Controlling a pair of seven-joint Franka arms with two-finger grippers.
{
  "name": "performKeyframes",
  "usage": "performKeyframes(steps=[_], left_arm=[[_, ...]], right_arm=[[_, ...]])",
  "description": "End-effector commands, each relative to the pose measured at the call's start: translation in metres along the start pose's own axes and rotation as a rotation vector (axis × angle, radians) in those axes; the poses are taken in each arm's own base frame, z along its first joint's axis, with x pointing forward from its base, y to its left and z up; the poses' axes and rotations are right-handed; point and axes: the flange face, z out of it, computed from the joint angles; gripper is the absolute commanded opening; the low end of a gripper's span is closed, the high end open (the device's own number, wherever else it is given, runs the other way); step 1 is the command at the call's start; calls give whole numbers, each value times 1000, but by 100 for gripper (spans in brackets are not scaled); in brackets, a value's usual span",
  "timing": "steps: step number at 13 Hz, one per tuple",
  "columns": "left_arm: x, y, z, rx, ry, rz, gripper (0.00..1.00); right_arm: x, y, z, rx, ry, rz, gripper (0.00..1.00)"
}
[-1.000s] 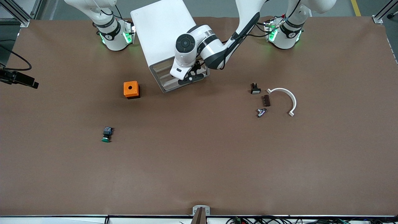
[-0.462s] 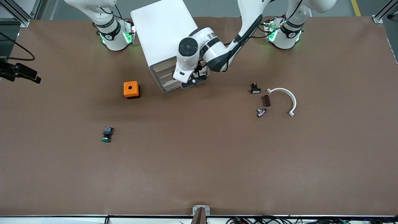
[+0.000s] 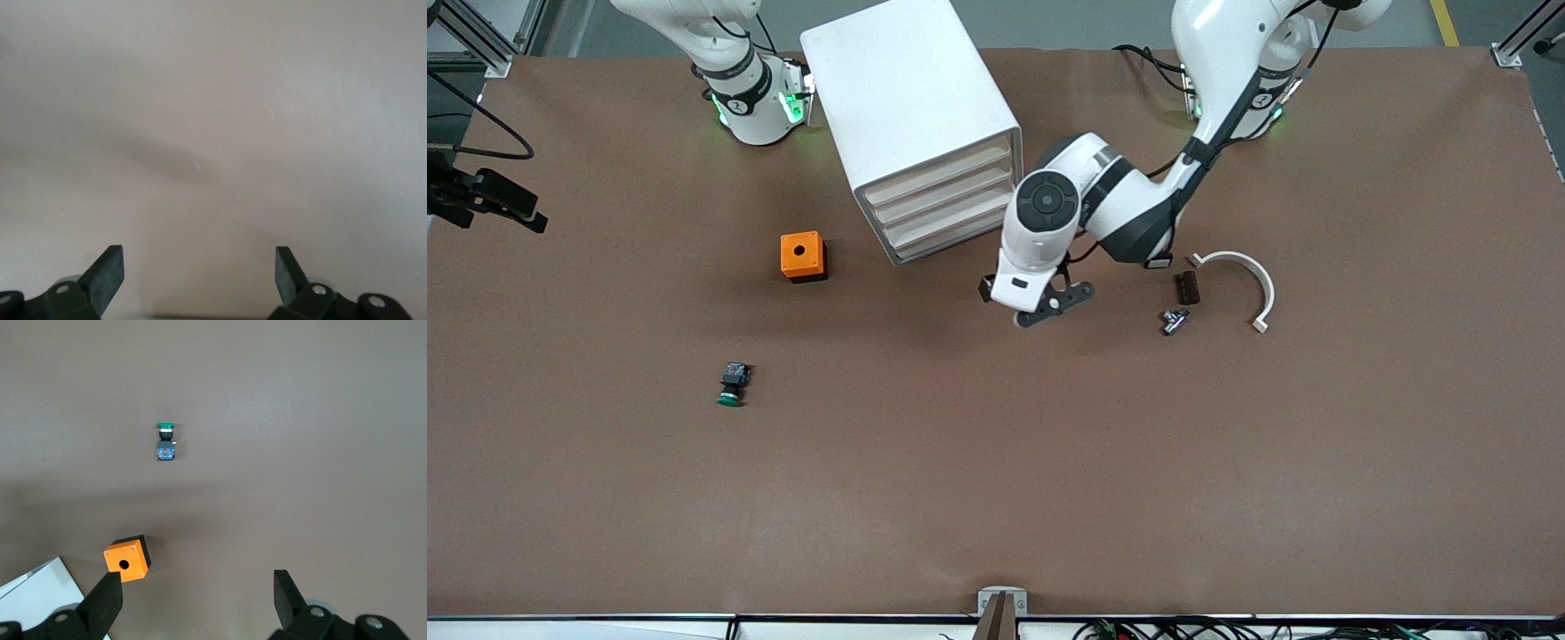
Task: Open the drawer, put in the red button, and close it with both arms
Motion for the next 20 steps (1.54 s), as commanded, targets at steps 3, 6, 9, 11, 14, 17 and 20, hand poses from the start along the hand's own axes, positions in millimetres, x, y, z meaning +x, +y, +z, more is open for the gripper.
performKeyframes(steps=[3, 6, 9, 11, 14, 17, 20], left_arm=[[89, -61, -88, 14, 79, 1, 100], [154, -118, -134, 4, 100, 76, 100], [208, -187, -175, -4, 128, 72, 100], [213, -206, -192, 6, 133, 102, 100], [214, -230, -223, 31, 178, 119, 100], [207, -243, -245, 51, 187, 216, 100], [203, -256, -267, 53, 212, 258, 100]], right_arm=[[-8, -10, -7, 14, 44, -37, 100], [-7, -11, -8, 22, 51, -35, 100], [-8, -9, -9, 59, 51, -25, 100], [-8, -9, -9, 59, 51, -25, 100], [-8, -8, -9, 50, 51, -26, 100], [-9, -8, -8, 48, 48, -29, 100], [-12, -6, -6, 49, 45, -23, 100]])
